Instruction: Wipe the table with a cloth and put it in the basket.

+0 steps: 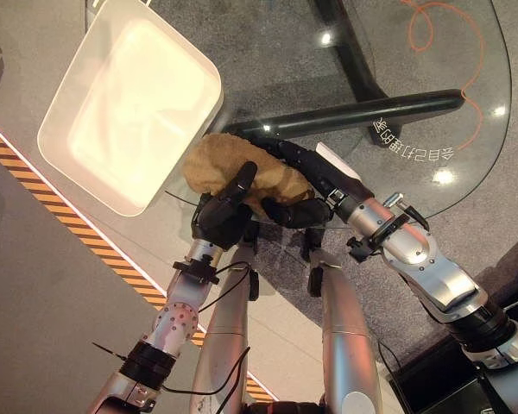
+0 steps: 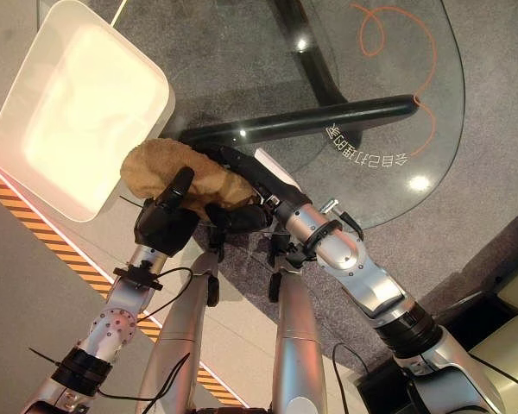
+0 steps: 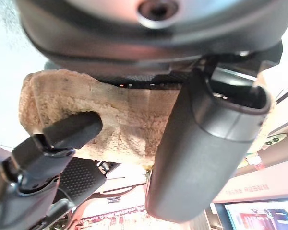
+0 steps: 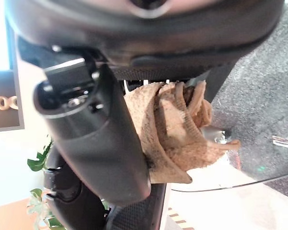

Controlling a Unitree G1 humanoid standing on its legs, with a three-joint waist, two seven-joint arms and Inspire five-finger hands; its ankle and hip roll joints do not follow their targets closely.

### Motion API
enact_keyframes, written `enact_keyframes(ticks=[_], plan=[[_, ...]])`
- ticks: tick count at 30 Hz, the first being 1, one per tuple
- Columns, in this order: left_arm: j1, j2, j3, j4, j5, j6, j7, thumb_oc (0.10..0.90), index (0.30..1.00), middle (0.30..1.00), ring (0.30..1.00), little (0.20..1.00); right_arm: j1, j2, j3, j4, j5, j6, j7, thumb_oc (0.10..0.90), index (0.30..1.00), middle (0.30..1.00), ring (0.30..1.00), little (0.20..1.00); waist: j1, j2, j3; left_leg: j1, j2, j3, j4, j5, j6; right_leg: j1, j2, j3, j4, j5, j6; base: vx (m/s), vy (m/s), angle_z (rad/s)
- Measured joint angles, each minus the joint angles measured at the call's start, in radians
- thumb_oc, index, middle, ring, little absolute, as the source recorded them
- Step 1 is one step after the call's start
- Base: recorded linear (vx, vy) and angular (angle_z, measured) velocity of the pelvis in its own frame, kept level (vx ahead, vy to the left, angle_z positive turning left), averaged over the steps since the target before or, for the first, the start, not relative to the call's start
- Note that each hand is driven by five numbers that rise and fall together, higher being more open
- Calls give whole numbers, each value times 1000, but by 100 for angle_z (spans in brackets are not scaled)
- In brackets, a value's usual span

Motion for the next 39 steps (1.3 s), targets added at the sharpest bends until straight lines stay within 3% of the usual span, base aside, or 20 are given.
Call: enact_keyframes(ticks=[16, 17, 18, 19, 20, 39], plan=[[3, 1, 31, 0, 0, -20, -2, 800, 900, 900, 900, 900, 8, 4, -28, 0, 4, -29, -14, 800, 900, 900, 900, 900, -23, -14, 0, -7, -1, -3, -5, -3, 5, 5, 2, -1, -27, 7, 6, 0, 0, 0], [3, 1, 31, 0, 0, -20, -2, 429, 582, 582, 582, 529, 9, 5, -33, 0, 4, -29, -16, 800, 900, 900, 900, 900, -24, -14, 0, -7, -1, -3, -5, -3, 5, 5, 2, -1, -27, 8, 6, 0, 0, 0], [4, 1, 30, 0, 0, -22, -2, 333, 500, 500, 500, 433, 13, 6, -45, 0, 4, -29, -17, 800, 900, 900, 900, 900, -23, -14, 0, -7, 0, -3, -5, -3, 5, 5, 2, -1, -27, 8, 6, 0, 0, 0], [6, 1, 30, 0, 0, -24, -2, 295, 467, 467, 467, 395, 15, 6, -49, 0, 5, -30, -17, 800, 900, 900, 900, 900, -23, -14, 0, -7, 0, -3, -5, -3, 5, 5, 2, -1, -27, 8, 6, 0, 0, 0], [10, 1, 30, 0, 0, -26, -2, 100, 300, 300, 300, 200, 16, 9, -53, -1, 5, -32, -17, 800, 900, 900, 900, 900, -24, -14, 0, -7, -1, -3, -5, -3, 5, 5, 2, -1, -27, 8, 6, 0, 0, 0], [16, -9, 31, 0, 0, -41, -2, 100, 300, 300, 300, 200, 39, 45, -56, -62, 13, -73, -6, 800, 900, 900, 900, 900, -23, -14, 0, -5, -1, -3, -6, -3, 5, 5, 2, 1, -27, 9, 5, 0, 0, 0]])
